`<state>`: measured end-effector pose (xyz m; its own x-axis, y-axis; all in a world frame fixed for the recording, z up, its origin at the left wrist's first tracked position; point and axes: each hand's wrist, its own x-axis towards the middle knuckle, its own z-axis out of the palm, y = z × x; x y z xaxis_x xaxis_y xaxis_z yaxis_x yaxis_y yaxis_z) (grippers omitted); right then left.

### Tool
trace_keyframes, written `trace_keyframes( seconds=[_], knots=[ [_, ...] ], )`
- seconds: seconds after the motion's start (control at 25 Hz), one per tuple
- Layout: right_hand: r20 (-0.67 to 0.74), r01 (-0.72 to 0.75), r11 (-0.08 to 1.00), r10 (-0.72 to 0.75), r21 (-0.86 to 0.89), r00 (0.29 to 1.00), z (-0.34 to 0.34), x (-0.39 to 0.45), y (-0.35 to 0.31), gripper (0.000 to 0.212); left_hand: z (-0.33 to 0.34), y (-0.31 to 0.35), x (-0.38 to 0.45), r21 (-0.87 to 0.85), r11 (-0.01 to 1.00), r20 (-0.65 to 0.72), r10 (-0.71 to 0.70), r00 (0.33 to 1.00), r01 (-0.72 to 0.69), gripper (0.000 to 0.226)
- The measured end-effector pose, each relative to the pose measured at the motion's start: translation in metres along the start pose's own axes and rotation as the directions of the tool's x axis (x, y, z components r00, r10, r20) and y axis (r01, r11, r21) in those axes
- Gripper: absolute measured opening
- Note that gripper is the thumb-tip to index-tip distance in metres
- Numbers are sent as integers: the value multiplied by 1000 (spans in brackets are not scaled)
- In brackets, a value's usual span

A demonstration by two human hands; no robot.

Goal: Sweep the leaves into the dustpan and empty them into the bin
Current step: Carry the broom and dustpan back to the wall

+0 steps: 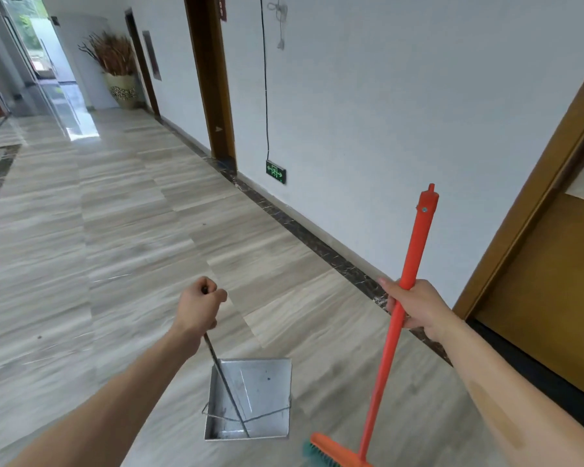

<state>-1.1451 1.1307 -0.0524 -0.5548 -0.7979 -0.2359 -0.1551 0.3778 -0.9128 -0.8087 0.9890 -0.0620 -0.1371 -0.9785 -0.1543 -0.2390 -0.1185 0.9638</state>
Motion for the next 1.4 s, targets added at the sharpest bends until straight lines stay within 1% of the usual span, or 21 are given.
trace_keyframes(
  seconds=[0.04, 0.12, 0.2, 0.32, 0.44, 0.56, 0.64, 0.72, 0.8, 0.88, 0.92, 0.96, 1.0, 1.04, 1.08, 1.16, 1.24, 1.28, 1.32, 1.36, 1.4],
  knots=[
    [10, 6, 1000, -6, -7, 1000, 5, 36, -12, 41, 8, 10, 34, -26, 999, 58, -34, 998, 35, 34],
    [24, 22, 1000, -22, -8, 999, 19, 100, -34, 41, 25, 28, 95, -160, 978, 228, -99, 969, 138, 30],
    [16, 26, 1000, -26, 0, 1000, 37, 169, -52, 41, 45, 42, 161, -219, 951, 331, -140, 933, 220, 30],
    [12, 26, 1000, -26, 6, 1000, 63, 267, -71, 38, 69, 52, 264, -181, 955, 419, -140, 897, 234, 36],
    [-18, 3, 1000, -3, -21, 1000, 85, 369, -98, 37, 92, 56, 374, -79, 972, 494, -156, 855, 222, 33],
    [-61, -4, 1000, 3, -22, 998, 100, 446, -127, 40, 117, 66, 464, 67, 985, 506, -169, 846, 156, 26],
    [-99, -8, 1000, 7, -13, 995, 105, 501, -144, 38, 136, 80, 533, 163, 981, 494, -177, 851, 109, 28],
    [-107, -10, 1000, 10, 2, 994, 109, 544, -158, 37, 147, 96, 594, 180, 981, 473, -153, 868, 75, 28],
    [-144, -20, 1000, 19, -4, 989, 116, 595, -172, 35, 161, 110, 661, 187, 979, 436, -154, 887, 78, 24],
    [-172, -12, 1000, 11, -5, 985, 128, 657, -180, 35, 183, 123, 734, 269, 961, 425, -173, 889, 59, 16],
    [-185, -3, 1000, 2, -7, 983, 133, 691, -184, 35, 196, 129, 769, 346, 938, 438, -182, 880, 22, 14],
    [-193, 1, 1000, -3, -11, 981, 139, 720, -187, 35, 207, 134, 798, 464, 884, 458, -186, 869, -56, 13],
    [-193, 7, 1000, -9, -13, 981, 143, 752, -191, 35, 219, 138, 826, 591, 792, 485, -193, 853, -157, 13],
    [-196, 4, 1000, -7, -11, 981, 147, 789, -195, 36, 233, 142, 858, 707, 660, 499, -212, 840, -254, 18],
    [-201, -5, 1000, 2, -16, 980, 150, 822, -199, 36, 245, 145, 884, 786, 532, 496, -239, 835, -314, 24],
    [-186, -34, 999, 32, -7, 982, 158, 876, -204, 35, 264, 151, 929, 847, 378, 491, -283, 824, -375, 28],
    [-185, -58, 998, 59, 11, 981, 165, 932, -212, 34, 284, 165, 984, 849, 259, 514, -200, 834, -462, 31],
    [-192, -72, 997, 72, 7, 979, 168, 952, -217, 34, 290, 170, 1005, 835, 208, 539, -117, 834, -510, 34],
    [-207, -92, 996, 91, 8, 974, 170, 972, -221, 33, 296, 176, 1028, 821, 193, 557, -62, 828, -537, 37],
    [-223, -107, 994, 107, 12, 969, 171, 990, -224, 33, 303, 180, 1053, 811, 219, 563, -43, 825, -542, 37],
    [-243, -116, 993, 117, 17, 963, 171, 1008, -227, 33, 312, 182, 1081, 804, 293, 562, -84, 823, -518, 35]
  ],
)
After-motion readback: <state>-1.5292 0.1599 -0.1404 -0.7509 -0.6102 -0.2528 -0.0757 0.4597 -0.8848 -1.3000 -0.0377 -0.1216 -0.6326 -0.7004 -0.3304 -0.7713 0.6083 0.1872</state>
